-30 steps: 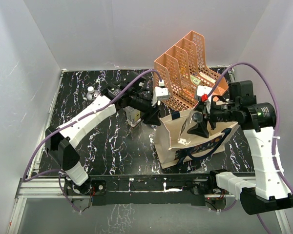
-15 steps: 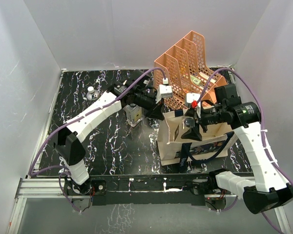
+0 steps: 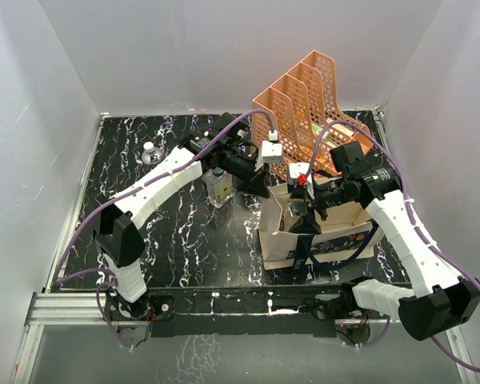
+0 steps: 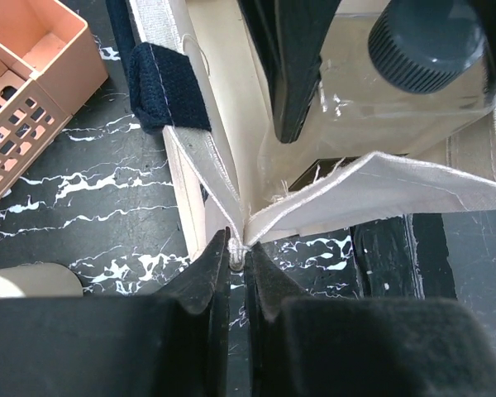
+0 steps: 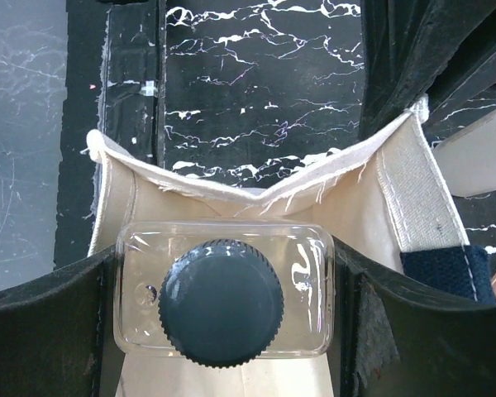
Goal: Place the personal care products into the canvas bag
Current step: Place the care product in the canvas bag.
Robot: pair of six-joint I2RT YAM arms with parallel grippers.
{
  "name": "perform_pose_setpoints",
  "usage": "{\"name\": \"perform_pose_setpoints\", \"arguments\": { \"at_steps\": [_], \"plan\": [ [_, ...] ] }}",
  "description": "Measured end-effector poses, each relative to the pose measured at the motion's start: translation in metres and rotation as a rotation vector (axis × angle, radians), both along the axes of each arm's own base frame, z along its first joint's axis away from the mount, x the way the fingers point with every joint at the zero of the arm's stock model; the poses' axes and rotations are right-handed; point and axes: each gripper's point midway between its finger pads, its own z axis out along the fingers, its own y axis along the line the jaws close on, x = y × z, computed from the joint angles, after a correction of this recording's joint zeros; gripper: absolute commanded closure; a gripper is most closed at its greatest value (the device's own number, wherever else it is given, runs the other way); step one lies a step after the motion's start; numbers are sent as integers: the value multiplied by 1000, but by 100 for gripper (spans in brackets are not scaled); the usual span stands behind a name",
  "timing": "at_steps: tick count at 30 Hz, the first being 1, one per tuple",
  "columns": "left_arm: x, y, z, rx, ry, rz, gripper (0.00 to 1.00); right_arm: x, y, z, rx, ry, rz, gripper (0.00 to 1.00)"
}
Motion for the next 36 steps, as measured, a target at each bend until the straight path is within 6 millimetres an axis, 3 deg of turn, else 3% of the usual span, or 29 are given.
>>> {"name": "perform_pose_setpoints", "arguments": {
  "at_steps": [8, 13, 23, 36],
  "plan": [
    [2, 0, -2, -12, -55, -40, 95, 7, 5, -3, 12, 6, -8, 92],
    [2, 0, -4, -17, -73, -52, 94, 5, 5, -16, 7, 19, 6, 92],
    [-2, 9, -23, 26, -55, -37, 74, 4, 9, -32, -2, 37, 72, 92],
    [-2, 20, -41, 51, 5, 41, 74, -2, 24, -52, -14, 65, 97, 92]
  ]
}}
